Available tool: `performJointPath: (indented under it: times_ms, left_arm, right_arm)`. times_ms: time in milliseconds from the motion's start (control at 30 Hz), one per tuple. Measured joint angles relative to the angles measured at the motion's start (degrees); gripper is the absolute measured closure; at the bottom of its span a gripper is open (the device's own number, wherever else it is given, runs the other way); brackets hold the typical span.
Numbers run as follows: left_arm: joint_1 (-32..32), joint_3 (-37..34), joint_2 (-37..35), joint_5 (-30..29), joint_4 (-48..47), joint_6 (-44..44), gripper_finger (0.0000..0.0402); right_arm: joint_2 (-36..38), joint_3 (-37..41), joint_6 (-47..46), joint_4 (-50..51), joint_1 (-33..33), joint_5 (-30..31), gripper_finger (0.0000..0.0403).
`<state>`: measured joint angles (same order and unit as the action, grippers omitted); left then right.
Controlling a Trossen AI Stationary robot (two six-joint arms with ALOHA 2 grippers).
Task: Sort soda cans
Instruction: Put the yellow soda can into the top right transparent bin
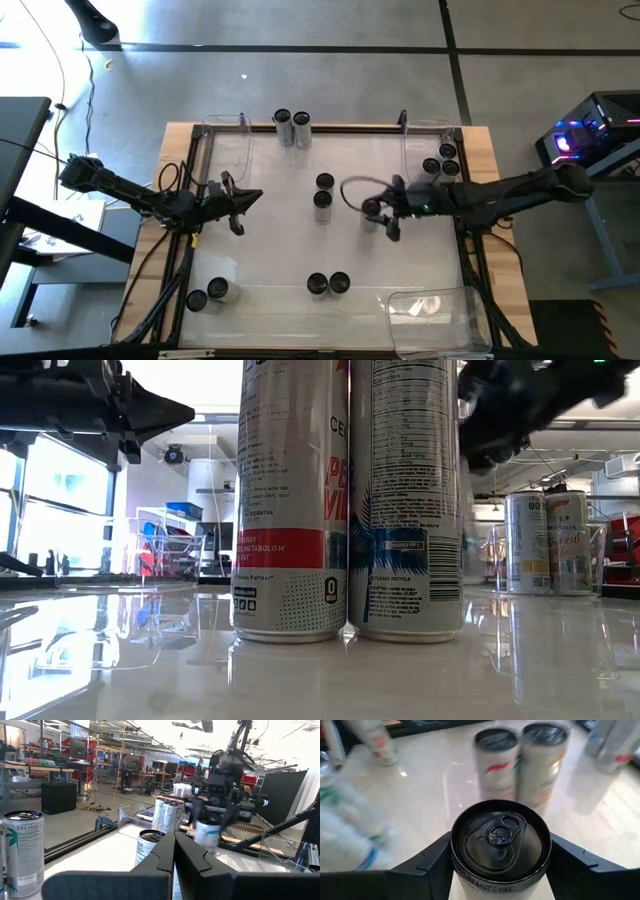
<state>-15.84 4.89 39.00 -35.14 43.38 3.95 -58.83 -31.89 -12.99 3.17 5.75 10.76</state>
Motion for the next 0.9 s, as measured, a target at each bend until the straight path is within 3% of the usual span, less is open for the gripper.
performJointPath:
  times_ms: [167,333,533,633,767,900]
  left_arm:
    - [0.06,0.0,0.0,-0.16,-0.02,-0.09,0.0401]
    - [0.07,0.0,0.0,-0.31,0.0,-0.59,0.0401]
    - [0.07,0.0,0.01,-0.31,-0.02,-0.57,0.0401]
    - [0.07,0.0,0.0,-0.28,-0.1,-0.57,0.0401]
    - [0.07,0.0,0.0,-0.28,-0.15,-0.63,0.0401]
    - [0.07,0.0,0.0,-0.26,-0.15,-1.2,0.0401]
  right_arm:
    - [0.85,4.08,-4.24,-2.31,4.69,6.82,0.017]
    - [0.92,4.44,-4.62,-2.58,5.84,7.78,0.0169]
    - [1.8,-0.2,-2.93,-0.05,5.9,7.19,0.0066]
    - [1.83,-4.44,0.03,4.07,5.89,7.27,0.0041]
    - [1.8,-10.66,8.93,4.39,5.01,6.67,0.0037]
    - [-1.48,-16.12,19.24,4.87,-0.7,0.01,0.0036]
